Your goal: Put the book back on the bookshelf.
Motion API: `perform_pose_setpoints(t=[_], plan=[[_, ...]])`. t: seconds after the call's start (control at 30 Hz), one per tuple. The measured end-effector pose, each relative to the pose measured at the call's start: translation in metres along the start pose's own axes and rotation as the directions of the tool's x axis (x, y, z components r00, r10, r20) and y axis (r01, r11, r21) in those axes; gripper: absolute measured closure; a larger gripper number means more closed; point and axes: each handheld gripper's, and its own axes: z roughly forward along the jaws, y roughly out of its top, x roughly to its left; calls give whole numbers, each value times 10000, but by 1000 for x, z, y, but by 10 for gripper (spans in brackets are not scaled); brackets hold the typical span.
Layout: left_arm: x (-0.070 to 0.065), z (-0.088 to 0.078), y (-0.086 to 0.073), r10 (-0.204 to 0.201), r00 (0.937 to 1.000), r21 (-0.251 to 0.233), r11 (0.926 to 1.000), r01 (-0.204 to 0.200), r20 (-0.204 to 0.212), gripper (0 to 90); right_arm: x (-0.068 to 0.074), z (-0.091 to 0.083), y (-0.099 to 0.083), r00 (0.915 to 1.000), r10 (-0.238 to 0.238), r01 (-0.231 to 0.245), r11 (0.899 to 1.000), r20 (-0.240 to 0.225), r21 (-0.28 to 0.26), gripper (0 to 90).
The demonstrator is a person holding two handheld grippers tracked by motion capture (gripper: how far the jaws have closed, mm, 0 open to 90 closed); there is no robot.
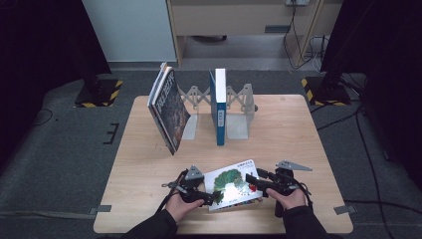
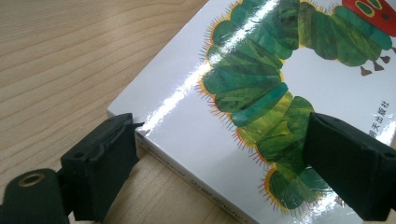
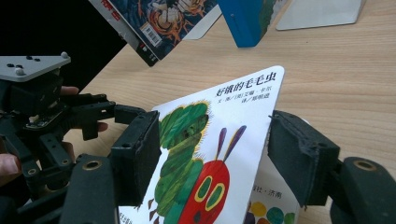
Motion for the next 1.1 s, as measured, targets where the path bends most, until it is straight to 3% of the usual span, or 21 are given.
perform_pose_setpoints(t=[0.17, 0.57, 0.77, 0.87, 1.1], plan=[[2, 0, 0, -133, 9999, 8, 9999, 133, 105, 80, 2, 0, -1, 9987, 297, -285, 9992, -420, 277, 373], [1, 1, 0, -1, 10000, 41, 10000, 1, 59, 70, -1, 17, -6, 9995, -198, 227, 9914, -235, 1292, 361], [2, 1, 0, 6, 10000, 74, 10000, -7, 74, 69, -1, 27, -5, 9989, -166, 243, 9835, -443, 1791, 423], [1, 2, 0, 54, 10000, 97, 9999, -54, 29, 72, -1, 29, -6, 9990, -338, 392, 9785, -302, 2026, 446], [3, 0, 2, -33, 10000, 106, 9999, 33, -21, 100, -4, 26, -3, 9991, -97, 175, 9813, -415, 1919, 519]])
